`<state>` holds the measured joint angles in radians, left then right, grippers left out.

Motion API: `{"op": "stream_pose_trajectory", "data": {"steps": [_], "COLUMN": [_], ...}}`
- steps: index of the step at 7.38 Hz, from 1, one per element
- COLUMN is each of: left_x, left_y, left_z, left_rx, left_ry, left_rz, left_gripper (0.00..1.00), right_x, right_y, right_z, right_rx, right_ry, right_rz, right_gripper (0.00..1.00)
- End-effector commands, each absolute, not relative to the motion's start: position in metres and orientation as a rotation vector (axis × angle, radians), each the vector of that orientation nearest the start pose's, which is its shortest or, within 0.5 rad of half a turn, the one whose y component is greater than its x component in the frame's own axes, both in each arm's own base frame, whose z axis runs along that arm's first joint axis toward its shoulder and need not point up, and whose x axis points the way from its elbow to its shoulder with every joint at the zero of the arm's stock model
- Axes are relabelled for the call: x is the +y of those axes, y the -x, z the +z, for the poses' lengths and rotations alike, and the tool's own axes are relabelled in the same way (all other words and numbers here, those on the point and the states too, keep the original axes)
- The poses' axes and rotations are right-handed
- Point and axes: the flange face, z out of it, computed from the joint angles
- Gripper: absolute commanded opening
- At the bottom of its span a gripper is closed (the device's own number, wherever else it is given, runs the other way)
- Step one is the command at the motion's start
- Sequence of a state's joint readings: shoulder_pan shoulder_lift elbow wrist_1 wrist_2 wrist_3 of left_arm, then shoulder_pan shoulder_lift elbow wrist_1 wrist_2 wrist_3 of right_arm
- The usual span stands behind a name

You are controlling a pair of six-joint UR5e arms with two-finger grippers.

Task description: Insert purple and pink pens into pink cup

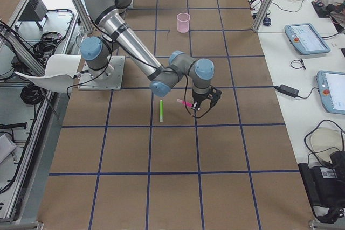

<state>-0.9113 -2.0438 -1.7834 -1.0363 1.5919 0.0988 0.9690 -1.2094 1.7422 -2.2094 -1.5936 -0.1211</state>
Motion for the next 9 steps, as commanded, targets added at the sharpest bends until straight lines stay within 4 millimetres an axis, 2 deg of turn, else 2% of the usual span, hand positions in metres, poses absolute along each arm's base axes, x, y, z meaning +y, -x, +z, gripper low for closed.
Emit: {"op": "stream_pose_trajectory", "data": {"steps": [1, 2, 3, 4, 5, 6, 7, 8, 9], "left_x": [-0.552, -0.56, -0.567, -0.58, -0.592, -0.599, -0.602, -0.607, -0.611], "left_y": [-0.251, -0.244, -0.239, -0.227, -0.196, -0.165, -0.137, -0.097, -0.066], "left_z": [0.214, 0.242, 0.272, 0.296, 0.311, 0.325, 0.34, 0.352, 0.357], "left_rx": [3.036, 3.038, 3.046, 3.045, 3.05, 3.052, 3.042, 3.048, 3.049], "left_ry": [0.844, 0.817, 0.797, 0.75, 0.668, 0.622, 0.669, 0.658, 0.601], "left_rz": [0.143, 0.128, 0.129, 0.072, 0.031, -0.017, -0.061, -0.101, -0.133], "left_gripper": [0.0, 0.0, 0.0, 0.0, 0.0, 0.0, 0.0, 0.0, 0.0], "right_x": [-0.57, -0.57, -0.564, -0.558, -0.55, -0.532, -0.508, -0.489, -0.475], "right_y": [0.121, 0.056, -0.021, -0.09, -0.147, -0.203, -0.254, -0.302, -0.346], "right_z": [0.356, 0.38, 0.401, 0.414, 0.419, 0.419, 0.418, 0.405, 0.386], "right_rx": [3.124, 3.093, 3.092, 3.061, 3.064, 3.058, 3.064, 3.021, 2.972], "right_ry": [-0.57, -0.516, -0.401, -0.332, -0.317, -0.322, -0.345, -0.357, -0.382], "right_rz": [-0.293, -0.363, -0.44, -0.545, -0.651, -0.728, -0.853, -0.975, -1.082], "right_gripper": [0.0, 0.0, 0.0, 0.0, 0.0, 0.0, 0.0, 0.0, 0.0]}}
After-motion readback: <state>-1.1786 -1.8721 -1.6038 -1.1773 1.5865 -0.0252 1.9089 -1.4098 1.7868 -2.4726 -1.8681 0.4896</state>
